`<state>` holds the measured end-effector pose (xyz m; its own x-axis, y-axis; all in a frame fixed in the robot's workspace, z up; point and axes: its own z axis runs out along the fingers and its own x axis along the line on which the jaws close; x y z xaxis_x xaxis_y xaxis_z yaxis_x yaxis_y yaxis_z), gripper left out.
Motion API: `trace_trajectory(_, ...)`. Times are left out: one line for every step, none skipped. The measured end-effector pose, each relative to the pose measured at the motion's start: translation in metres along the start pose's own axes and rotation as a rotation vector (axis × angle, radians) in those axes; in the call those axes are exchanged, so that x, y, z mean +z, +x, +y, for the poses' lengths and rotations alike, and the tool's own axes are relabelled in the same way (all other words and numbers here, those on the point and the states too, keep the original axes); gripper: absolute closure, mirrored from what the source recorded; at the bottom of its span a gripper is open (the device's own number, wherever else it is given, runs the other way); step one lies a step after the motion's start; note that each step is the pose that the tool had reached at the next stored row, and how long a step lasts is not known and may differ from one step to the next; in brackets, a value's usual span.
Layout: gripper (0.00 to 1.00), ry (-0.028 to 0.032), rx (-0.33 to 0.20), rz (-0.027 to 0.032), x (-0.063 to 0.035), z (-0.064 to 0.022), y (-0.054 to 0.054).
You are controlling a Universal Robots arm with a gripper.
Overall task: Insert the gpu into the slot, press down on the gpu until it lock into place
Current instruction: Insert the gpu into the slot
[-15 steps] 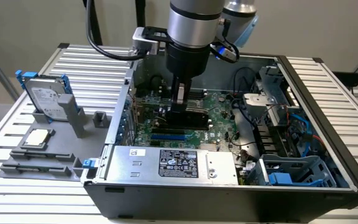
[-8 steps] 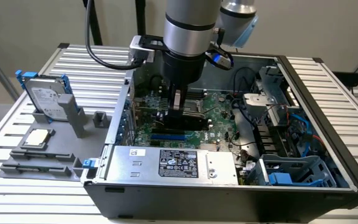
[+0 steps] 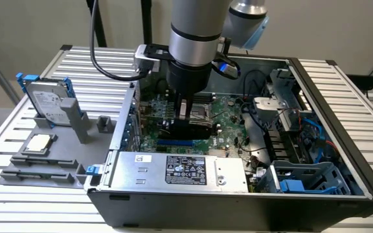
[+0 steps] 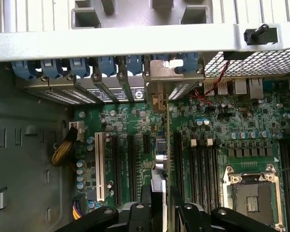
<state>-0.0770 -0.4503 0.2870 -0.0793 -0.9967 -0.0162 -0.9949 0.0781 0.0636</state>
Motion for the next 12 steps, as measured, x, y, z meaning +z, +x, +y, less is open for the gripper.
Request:
trace_trajectory(0.74,0.0000,0.000,-0.0005,0.0018,-0.0001,0.0000)
trace_trajectory(0.74,0.0000,0.000,-0.0008,0.0035,-0.0002,0.0001)
trace_trajectory(0.74,0.0000,0.000,-0.0011,0.0051,-0.0002,0.0001)
trace_trajectory(0.74,-0.0001,0.000,-0.0013,0.0065,-0.0003,0.0001)
trace_trajectory(0.74,-0.0001,0.000,-0.0018,0.0077,-0.0004,0.0001)
trace_trajectory(0.74,-0.0002,0.000,-0.0025,0.0086,-0.0004,0.0001)
trace_trajectory(0.74,-0.0003,0.000,-0.0034,0.0092,-0.0004,0.0002)
trace_trajectory(0.74,-0.0005,0.000,-0.0043,0.0094,-0.0004,0.0002)
trace_trajectory(0.74,-0.0009,-0.001,-0.0056,0.0096,-0.0005,0.0002)
trace_trajectory(0.74,-0.0016,-0.002,-0.0070,0.0097,-0.0005,0.0001)
trace_trajectory(0.74,-0.0025,-0.004,-0.0080,0.0098,-0.0005,0.0001)
trace_trajectory(0.74,-0.0037,-0.005,-0.0087,0.0099,-0.0005,0.0001)
